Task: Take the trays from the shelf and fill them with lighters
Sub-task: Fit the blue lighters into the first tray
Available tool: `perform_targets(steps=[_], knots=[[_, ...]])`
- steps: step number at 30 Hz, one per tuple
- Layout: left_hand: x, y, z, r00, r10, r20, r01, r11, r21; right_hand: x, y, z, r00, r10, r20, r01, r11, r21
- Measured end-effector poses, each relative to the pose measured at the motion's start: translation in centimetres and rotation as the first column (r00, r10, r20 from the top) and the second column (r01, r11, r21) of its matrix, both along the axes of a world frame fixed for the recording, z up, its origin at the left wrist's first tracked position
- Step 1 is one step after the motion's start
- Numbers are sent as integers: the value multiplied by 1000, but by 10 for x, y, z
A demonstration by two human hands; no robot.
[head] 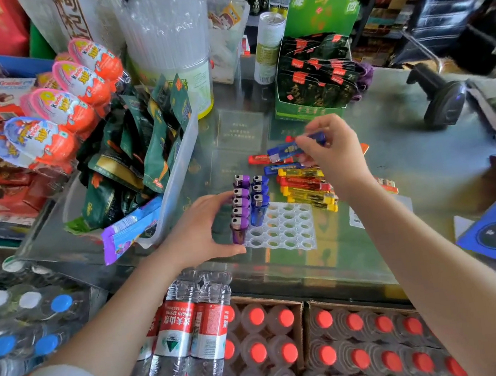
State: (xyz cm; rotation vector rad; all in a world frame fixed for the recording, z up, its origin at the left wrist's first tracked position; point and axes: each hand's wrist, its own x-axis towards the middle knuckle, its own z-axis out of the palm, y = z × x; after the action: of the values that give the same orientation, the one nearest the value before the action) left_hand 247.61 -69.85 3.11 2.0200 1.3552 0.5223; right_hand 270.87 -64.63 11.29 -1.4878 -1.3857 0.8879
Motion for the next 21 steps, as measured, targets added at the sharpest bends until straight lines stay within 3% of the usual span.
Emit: perform_targets(steps=[2, 7, 10, 13, 15, 16, 18, 21], knots=[[2, -1, 2, 1000, 7, -4, -7, 1000, 18, 6, -24, -10, 999, 34, 13, -33, 997, -71], [4, 0, 2, 1000, 26, 16, -25, 999, -39, 13, -72, -33, 910, 214, 356, -156, 970, -185], [9, -3, 4, 998, 54, 23, -52, 997, -61, 9, -83, -34, 727, 313, 611, -280, 948, -153], [12, -11, 5, 995, 95, 37, -92, 994, -55, 4, -86, -33, 483, 310, 819, -336, 929, -154], [11, -16, 5, 993, 108, 47, -106, 993, -48, 1, -84, -31, 417, 268, 869, -336, 933, -127], [10, -18, 5, 992, 109, 60, -107, 993, -44, 0, -84, -29, 464, 249, 850, -328, 940, -97], [9, -22, 7, 990, 115, 85, -112, 993, -35, -1, -83, -25, 645, 218, 732, -277, 960, -42], [9, -27, 13, 987, 119, 107, -116, 993, -29, -8, -90, -19, 865, 248, 436, -240, 968, -74]])
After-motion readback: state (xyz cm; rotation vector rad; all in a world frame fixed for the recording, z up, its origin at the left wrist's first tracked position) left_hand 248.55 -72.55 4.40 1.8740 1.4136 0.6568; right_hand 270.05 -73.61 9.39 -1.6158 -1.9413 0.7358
